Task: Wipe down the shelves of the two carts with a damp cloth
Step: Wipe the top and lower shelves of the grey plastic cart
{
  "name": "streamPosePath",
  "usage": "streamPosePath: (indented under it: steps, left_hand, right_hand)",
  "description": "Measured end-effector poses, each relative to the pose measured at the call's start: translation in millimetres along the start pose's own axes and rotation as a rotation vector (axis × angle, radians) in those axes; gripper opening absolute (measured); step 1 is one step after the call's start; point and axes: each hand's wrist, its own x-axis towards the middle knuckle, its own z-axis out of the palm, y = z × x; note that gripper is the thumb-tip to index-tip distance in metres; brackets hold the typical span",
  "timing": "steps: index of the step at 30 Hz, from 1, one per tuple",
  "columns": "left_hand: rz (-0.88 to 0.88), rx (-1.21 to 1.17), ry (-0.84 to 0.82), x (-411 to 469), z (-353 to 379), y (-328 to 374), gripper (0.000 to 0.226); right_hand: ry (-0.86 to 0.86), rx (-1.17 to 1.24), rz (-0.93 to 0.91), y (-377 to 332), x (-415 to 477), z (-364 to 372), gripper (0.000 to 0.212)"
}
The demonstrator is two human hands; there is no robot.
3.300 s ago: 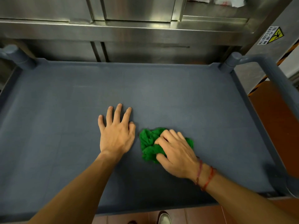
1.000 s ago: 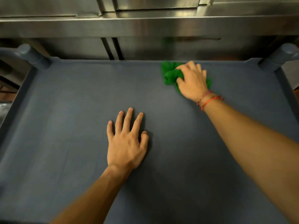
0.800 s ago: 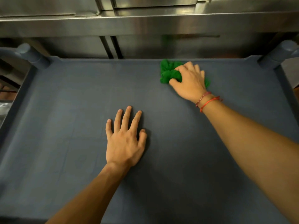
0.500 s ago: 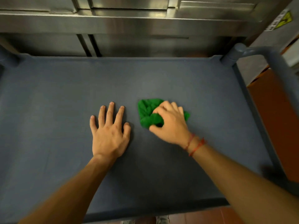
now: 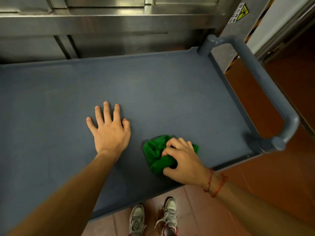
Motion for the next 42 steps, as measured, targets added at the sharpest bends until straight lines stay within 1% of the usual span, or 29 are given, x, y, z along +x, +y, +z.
streamPosePath:
  steps: [5, 9, 10, 11, 13, 14, 16, 18, 19, 21, 23, 28, 30, 33, 35, 37, 40, 42]
  left_hand:
    - [0.028, -0.004, 0.014, -1, 1, 2, 0.056]
    - [0.034, -0.052, 0.023, 0, 2, -3, 0.054]
    - [0.083, -0.085, 0.052, -2, 0, -2, 0.053]
    - [0.174, -0.126, 0.089, -8, -3, 2, 0.052]
    - [0.398, -0.232, 0.134, -25, -12, 19, 0.043]
    - [0.51, -0.291, 0.119, -38, -17, 30, 0.037]
    - [0.708, -0.348, 0.025, -65, -25, 54, 0.03]
    - [0.837, -0.301, -0.108, -89, -21, 72, 0.035]
    - [0.862, -0.263, -0.16, -98, -16, 77, 0.04]
    - [0.868, -0.204, -0.191, -107, -3, 83, 0.044]
    - [0.864, -0.204, -0.184, -110, 4, 87, 0.04]
    - [0.954, -0.252, -0.147, -111, 11, 98, 0.03]
    - [0.967, -0.231, -0.083, -104, 16, 103, 0.03]
    - [1.037, -0.188, 0.027, -88, 27, 113, 0.031]
    - [1.059, -0.176, 0.062, -72, 31, 123, 0.031]
    - [1.022, -0.163, 0.108, -44, 35, 134, 0.031]
    - [0.904, -0.126, 0.175, 10, 39, 151, 0.033]
    - [0.839, -0.089, 0.19, 33, 41, 158, 0.035]
  right_hand:
    - [-0.006, 0.011, 0.004, 0, -31, 0, 0.039]
    - [-0.017, 0.118, -0.006, 3, -30, -10, 0.038]
    - [-0.008, 0.159, 0.01, 5, -30, -14, 0.038]
    - [0.026, 0.195, 0.036, 8, -29, -19, 0.036]
    - [0.175, 0.212, 0.102, 19, -29, -28, 0.032]
    - [0.263, 0.182, 0.146, 27, -29, -31, 0.031]
    - [0.387, 0.076, 0.277, 47, -33, -37, 0.035]
    - [0.426, -0.041, 0.409, 70, -41, -41, 0.044]
    - [0.416, -0.093, 0.459, 81, -46, -42, 0.05]
    - [0.367, -0.167, 0.532, 100, -56, -43, 0.057]
    - [0.342, -0.19, 0.567, 109, -61, -42, 0.056]
    - [0.314, -0.21, 0.623, 110, -53, -38, 0.053]
    - [0.314, -0.233, 0.628, 111, -51, -37, 0.056]
    - [0.315, -0.258, 0.615, 112, -50, -36, 0.06]
    - [0.295, -0.26, 0.623, 112, -50, -36, 0.062]
    - [0.283, -0.265, 0.627, 112, -51, -36, 0.064]
    - [0.303, -0.266, 0.635, 112, -51, -36, 0.064]
    - [0.313, -0.259, 0.644, 112, -51, -36, 0.064]
